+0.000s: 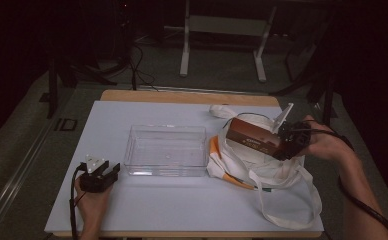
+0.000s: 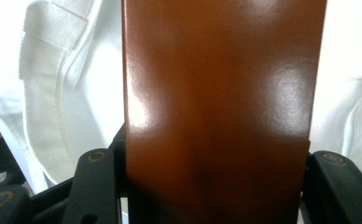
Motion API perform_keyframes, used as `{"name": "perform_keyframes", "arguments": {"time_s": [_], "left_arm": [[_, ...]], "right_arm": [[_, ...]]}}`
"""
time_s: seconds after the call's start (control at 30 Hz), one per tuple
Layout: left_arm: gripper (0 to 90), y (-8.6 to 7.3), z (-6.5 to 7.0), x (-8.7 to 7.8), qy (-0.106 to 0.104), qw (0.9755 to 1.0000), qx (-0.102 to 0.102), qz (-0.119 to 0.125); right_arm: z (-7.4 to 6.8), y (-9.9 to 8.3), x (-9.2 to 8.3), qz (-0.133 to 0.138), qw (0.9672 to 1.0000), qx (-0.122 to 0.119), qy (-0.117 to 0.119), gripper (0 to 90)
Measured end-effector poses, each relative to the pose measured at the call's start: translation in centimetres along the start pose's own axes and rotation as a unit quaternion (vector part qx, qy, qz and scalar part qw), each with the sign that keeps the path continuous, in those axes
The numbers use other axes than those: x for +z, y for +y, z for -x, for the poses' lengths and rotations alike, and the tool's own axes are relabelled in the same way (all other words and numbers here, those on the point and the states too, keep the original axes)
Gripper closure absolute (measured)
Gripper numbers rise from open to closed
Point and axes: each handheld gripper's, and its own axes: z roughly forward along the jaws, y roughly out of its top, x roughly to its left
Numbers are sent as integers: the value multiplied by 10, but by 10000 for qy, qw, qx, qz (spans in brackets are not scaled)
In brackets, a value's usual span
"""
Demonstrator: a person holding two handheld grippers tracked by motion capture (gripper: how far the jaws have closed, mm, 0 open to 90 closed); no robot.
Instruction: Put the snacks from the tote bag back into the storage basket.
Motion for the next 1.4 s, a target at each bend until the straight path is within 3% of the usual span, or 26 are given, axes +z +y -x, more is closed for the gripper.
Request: {"name": "perform_keyframes", "arguments": {"time_s": [1.4], "left_arm": [[551,0,0,0,-2,10000,-11,15]], "right_arm": [[-13,47,-15,244,9984,-514,2,431]]}}
